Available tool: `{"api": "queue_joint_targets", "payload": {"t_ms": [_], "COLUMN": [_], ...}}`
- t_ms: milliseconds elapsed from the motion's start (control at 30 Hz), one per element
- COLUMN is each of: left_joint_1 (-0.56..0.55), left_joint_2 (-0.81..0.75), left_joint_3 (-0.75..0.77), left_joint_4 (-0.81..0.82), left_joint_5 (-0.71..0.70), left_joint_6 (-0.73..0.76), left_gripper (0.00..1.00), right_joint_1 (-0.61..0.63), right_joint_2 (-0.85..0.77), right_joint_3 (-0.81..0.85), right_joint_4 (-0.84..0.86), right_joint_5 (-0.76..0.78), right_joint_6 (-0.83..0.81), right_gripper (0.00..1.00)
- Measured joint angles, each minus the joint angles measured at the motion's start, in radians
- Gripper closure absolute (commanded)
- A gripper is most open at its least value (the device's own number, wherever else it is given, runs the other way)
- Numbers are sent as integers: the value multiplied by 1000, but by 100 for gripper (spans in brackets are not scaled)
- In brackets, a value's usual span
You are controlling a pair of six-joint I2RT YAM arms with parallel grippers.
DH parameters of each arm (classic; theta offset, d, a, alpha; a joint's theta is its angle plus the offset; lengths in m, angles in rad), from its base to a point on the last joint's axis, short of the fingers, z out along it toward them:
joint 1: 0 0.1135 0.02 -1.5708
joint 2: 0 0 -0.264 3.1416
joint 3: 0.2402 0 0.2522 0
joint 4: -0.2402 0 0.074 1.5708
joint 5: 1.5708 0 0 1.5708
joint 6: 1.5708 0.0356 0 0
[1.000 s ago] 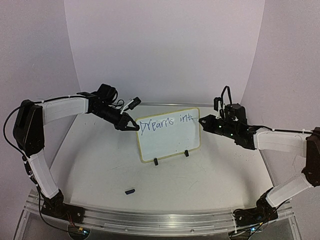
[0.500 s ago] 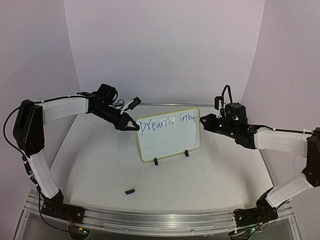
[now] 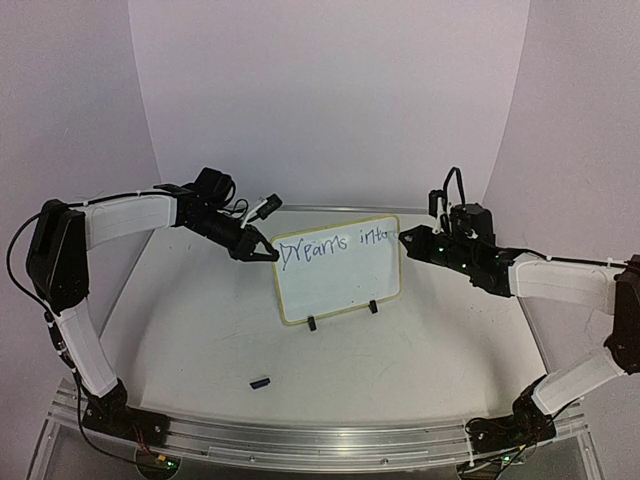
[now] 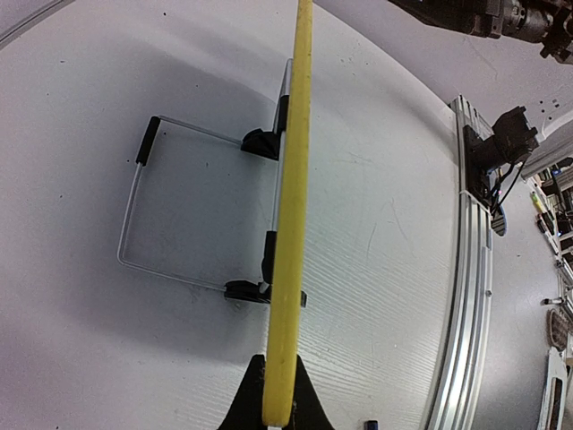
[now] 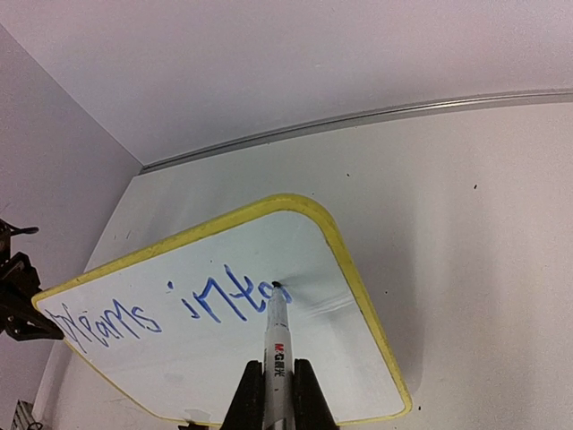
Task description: Write a sentence on the whiteboard
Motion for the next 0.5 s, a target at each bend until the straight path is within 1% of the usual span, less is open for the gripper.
{"api": "queue_joint_targets", "payload": {"t_ms": [500], "left_joint_1": [0], "left_joint_2": [0], "left_joint_3": [0], "left_joint_4": [0], "left_joint_5": [0], "left_joint_6": [0], "left_gripper": [100], "right_joint_1": [0], "right_joint_2": [4], "right_joint_3": [0], "right_joint_4": [0], "right_joint_5": [-26], "right_joint_6": [0], "right_gripper": [100]}}
